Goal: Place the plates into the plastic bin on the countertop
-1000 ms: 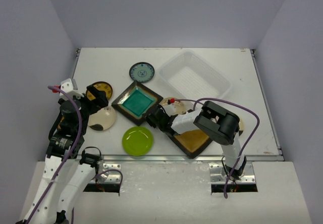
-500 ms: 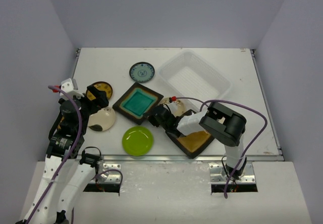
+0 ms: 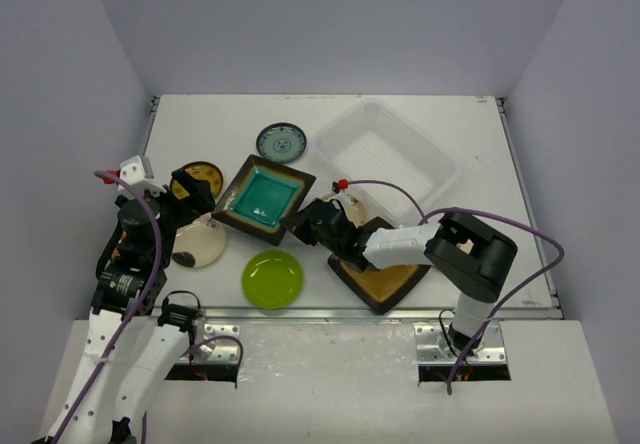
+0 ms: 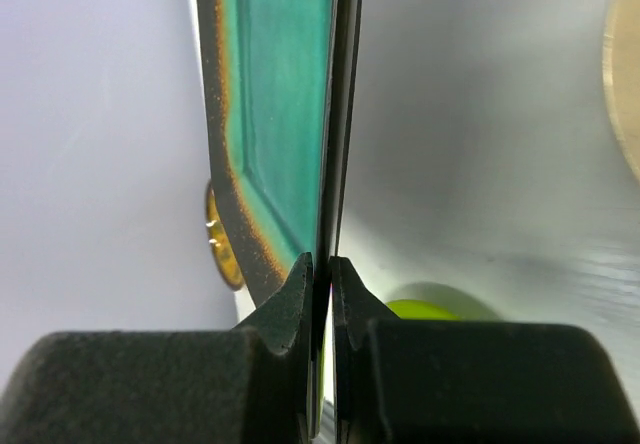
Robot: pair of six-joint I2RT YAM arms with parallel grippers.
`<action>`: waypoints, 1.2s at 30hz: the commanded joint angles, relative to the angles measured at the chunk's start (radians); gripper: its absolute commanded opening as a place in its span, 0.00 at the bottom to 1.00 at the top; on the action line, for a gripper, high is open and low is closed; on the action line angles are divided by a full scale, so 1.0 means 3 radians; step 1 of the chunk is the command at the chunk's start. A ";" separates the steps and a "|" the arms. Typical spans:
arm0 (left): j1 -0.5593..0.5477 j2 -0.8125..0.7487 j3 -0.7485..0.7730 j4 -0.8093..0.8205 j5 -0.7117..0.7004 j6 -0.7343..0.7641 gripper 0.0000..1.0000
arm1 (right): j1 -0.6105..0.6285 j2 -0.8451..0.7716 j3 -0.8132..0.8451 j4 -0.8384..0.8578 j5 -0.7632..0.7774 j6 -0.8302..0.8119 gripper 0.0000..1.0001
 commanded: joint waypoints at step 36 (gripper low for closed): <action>0.0025 0.0033 0.0009 0.0134 0.0071 0.0014 1.00 | -0.2894 -0.1207 0.0379 -0.1485 -0.1448 -0.0440 0.00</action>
